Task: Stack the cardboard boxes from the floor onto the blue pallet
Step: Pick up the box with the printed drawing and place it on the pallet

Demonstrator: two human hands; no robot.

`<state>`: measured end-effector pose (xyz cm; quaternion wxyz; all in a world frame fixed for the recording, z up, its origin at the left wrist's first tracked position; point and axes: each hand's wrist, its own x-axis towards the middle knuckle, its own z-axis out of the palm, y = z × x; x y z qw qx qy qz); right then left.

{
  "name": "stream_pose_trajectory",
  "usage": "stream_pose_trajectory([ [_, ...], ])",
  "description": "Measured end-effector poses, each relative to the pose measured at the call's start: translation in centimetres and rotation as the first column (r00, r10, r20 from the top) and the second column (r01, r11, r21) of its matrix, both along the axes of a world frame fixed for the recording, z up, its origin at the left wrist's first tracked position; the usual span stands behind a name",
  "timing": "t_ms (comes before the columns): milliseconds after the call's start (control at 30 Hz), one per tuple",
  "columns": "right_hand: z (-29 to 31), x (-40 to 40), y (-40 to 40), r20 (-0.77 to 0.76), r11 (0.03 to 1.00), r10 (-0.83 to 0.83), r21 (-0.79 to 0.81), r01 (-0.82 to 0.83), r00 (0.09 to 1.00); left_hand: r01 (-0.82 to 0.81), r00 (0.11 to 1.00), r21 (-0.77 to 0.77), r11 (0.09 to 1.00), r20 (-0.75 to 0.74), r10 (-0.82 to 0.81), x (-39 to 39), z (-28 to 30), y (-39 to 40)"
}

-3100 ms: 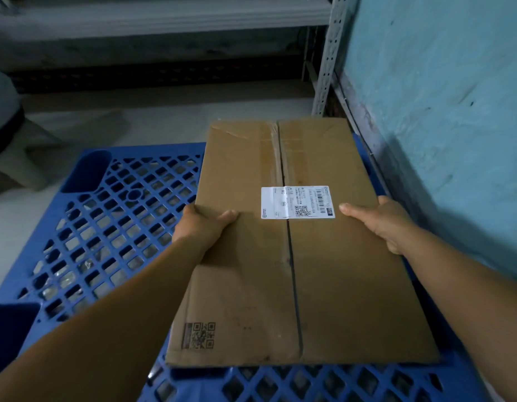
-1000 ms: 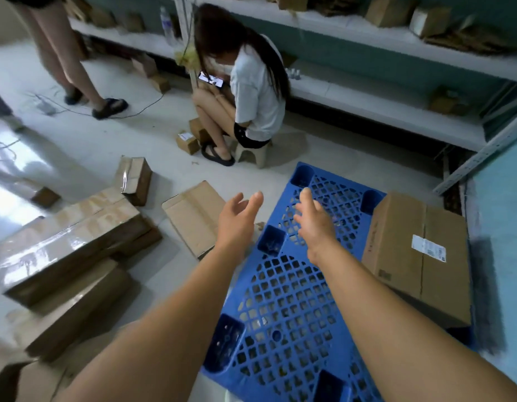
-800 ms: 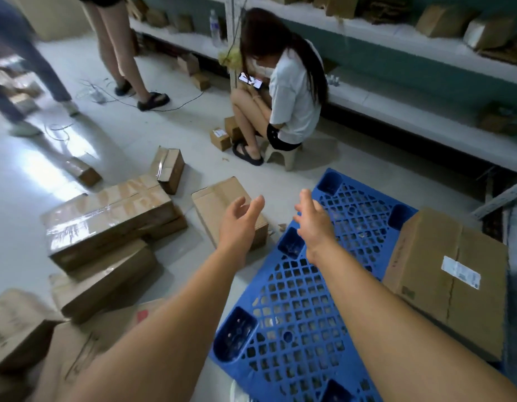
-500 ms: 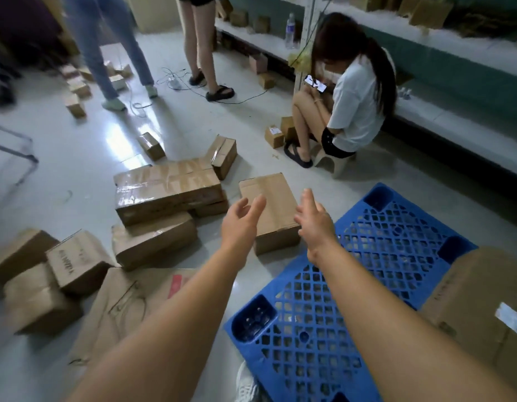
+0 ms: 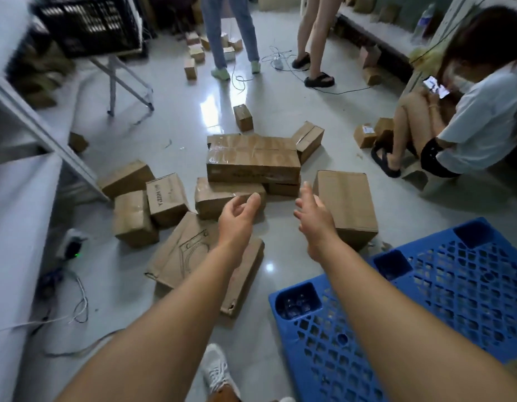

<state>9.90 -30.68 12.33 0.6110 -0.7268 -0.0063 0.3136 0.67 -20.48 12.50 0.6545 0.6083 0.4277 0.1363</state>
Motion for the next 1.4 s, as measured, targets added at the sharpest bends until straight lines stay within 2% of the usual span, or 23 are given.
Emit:
stream_pose_trajectory([
  [200,-0.7,-3.1,8.4,-0.047,0.995,0.103,0.009,-0.103,0.994,-0.136,0.99,-0.033,0.99,-0.042,0.135,-4.6,-2.5,7.6],
  [333,-1.7,-5.0,15.1,-0.026,0.989,0.142,-0.027,-0.143,0.99,-0.229,0.973,-0.087,0.97,-0.053,0.225,-7.0,-4.4,13.1],
  [700,-9.1,-7.3,28.0,-0.107,0.952,0.238,-0.169,-0.254,0.965,-0.373,0.906,-0.06,0.926,-0.238,0.349,-12.5,-12.3,24.4],
  [1000,-19.1,-3.8,33.1,-0.156,0.86,0.383,-0.3,-0.413,0.911,-0.486,0.835,-0.092,0.869,-0.341,0.431,-12.3,-21.7,27.1],
  [1133,-24.6,-1.7,34.5,-0.195,0.781,0.465,-0.37,-0.504,0.864,-0.571,0.776,-0.103,0.814,-0.39,0.495,-10.9,-27.0,27.7],
  [1400,-37.3,3.1,35.4,-0.251,0.617,0.575,-0.493,-0.614,0.779,-0.665,0.685,-0.159,0.73,-0.52,0.511,-8.3,-38.6,27.0],
])
